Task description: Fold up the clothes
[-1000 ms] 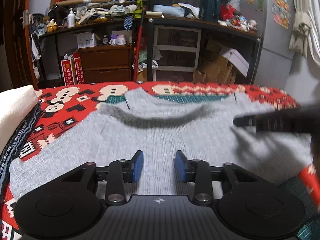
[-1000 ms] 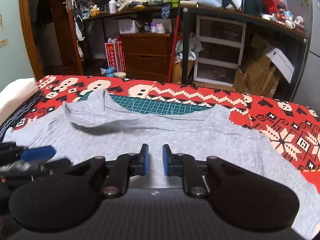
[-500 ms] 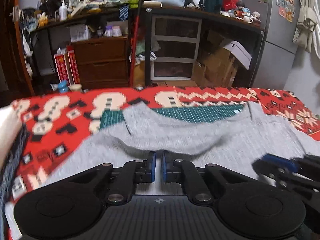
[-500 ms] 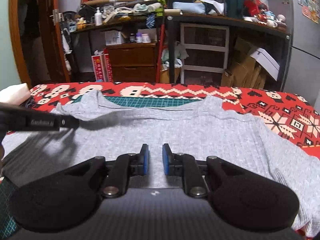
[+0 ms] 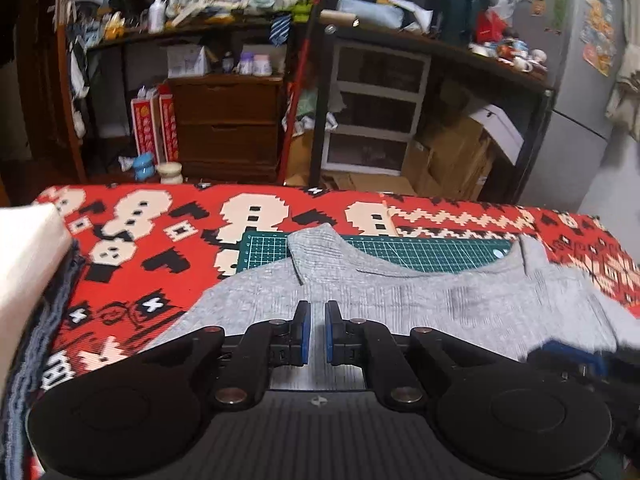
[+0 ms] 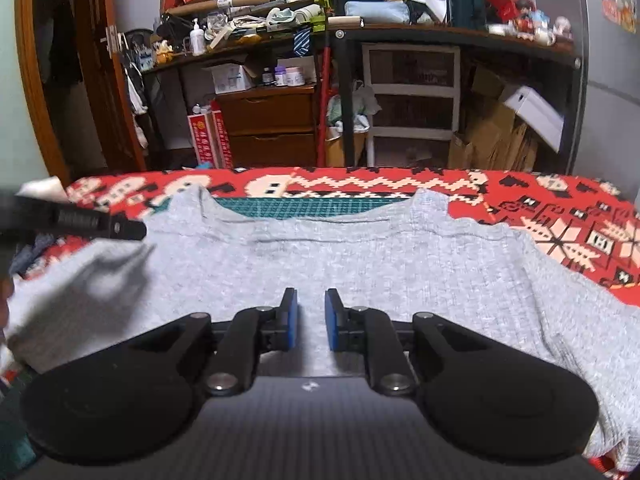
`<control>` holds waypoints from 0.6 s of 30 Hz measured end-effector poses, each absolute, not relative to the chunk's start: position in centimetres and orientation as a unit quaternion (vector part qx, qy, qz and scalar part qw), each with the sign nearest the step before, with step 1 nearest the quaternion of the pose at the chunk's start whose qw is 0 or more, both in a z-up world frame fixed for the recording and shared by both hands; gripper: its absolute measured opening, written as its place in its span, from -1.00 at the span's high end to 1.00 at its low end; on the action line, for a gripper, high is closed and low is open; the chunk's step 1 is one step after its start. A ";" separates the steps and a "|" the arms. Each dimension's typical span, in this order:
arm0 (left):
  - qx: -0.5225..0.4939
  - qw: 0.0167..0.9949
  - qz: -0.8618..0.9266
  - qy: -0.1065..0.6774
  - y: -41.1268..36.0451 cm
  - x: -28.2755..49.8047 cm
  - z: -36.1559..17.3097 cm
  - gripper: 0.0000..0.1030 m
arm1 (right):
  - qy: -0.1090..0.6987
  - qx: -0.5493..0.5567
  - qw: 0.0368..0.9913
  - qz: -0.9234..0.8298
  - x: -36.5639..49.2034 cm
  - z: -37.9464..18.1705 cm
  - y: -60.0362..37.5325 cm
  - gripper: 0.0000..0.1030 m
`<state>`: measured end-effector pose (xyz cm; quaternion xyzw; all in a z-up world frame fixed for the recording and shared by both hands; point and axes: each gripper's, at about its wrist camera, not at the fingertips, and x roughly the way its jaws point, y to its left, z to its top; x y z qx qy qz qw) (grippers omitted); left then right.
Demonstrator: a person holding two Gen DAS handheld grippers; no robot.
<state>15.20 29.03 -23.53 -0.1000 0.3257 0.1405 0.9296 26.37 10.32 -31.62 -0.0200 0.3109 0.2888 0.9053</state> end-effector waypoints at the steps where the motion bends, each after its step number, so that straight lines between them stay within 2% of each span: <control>1: -0.100 0.929 0.142 0.326 29.2 15.0 -23.6 0.87 | 0.313 -0.021 0.902 0.295 26.7 -31.4 10.7 0.71; 3: -0.100 0.929 0.144 0.326 29.5 14.6 -23.7 0.87 | 0.316 -0.032 0.897 0.307 27.5 -31.1 11.6 0.74; 4: -0.099 0.929 0.145 0.326 29.7 14.4 -23.7 0.87 | 0.316 -0.039 0.895 0.313 27.8 -31.0 12.2 0.86; 7: -0.099 0.928 0.148 0.327 30.2 13.8 -23.9 0.87 | 0.322 -0.043 0.882 0.340 29.1 -30.9 14.1 0.97; 12: -0.098 0.927 0.154 0.327 31.0 12.8 -24.1 0.87 | 0.345 -0.049 0.884 0.313 32.4 -31.7 16.7 0.98; 18: -0.112 0.927 0.152 0.323 32.4 11.8 -24.0 0.85 | 0.332 -0.023 0.884 0.328 32.7 -31.0 16.3 0.97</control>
